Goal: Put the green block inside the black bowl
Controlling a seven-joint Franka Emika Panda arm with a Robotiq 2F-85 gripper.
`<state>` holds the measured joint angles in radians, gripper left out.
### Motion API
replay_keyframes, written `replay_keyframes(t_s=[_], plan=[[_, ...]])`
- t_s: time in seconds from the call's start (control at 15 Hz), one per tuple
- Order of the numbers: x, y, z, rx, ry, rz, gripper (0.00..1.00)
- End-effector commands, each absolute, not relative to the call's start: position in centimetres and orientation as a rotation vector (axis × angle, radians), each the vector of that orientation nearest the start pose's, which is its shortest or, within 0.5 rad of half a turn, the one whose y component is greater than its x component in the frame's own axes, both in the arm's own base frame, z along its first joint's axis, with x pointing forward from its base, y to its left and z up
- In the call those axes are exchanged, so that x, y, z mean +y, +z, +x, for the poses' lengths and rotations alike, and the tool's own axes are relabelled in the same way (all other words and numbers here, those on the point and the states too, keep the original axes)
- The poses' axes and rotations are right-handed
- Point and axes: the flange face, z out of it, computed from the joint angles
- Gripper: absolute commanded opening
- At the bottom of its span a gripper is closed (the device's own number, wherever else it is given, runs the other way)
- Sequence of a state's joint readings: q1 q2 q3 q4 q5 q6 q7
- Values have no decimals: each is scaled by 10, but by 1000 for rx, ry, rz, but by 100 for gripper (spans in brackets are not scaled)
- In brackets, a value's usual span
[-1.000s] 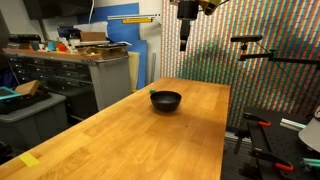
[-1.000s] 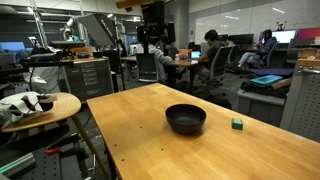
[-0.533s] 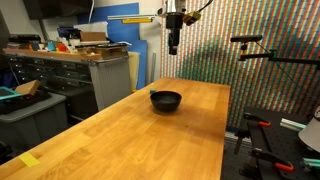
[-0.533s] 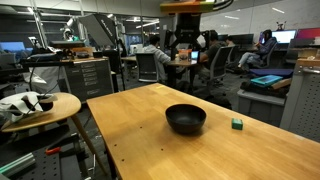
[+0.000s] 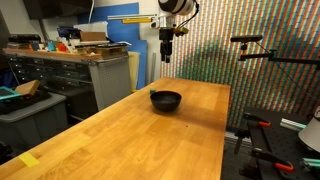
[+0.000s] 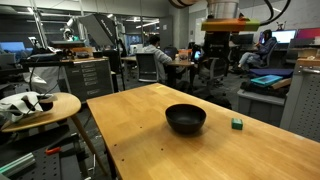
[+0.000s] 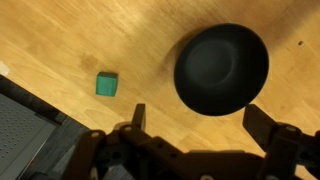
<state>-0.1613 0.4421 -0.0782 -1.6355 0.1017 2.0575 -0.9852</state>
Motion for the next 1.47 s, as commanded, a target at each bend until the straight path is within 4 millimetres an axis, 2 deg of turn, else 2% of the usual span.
replay_keyframes(t_s=[0.0,0.2,0.6,1.4], plan=[[-163,340,689,-1066,-85,-2902,100],[-169,316,703,-1048,-122,-2926,100],[-180,270,719,-1012,-188,-2951,100],[-197,196,728,-909,-262,-2972,100]])
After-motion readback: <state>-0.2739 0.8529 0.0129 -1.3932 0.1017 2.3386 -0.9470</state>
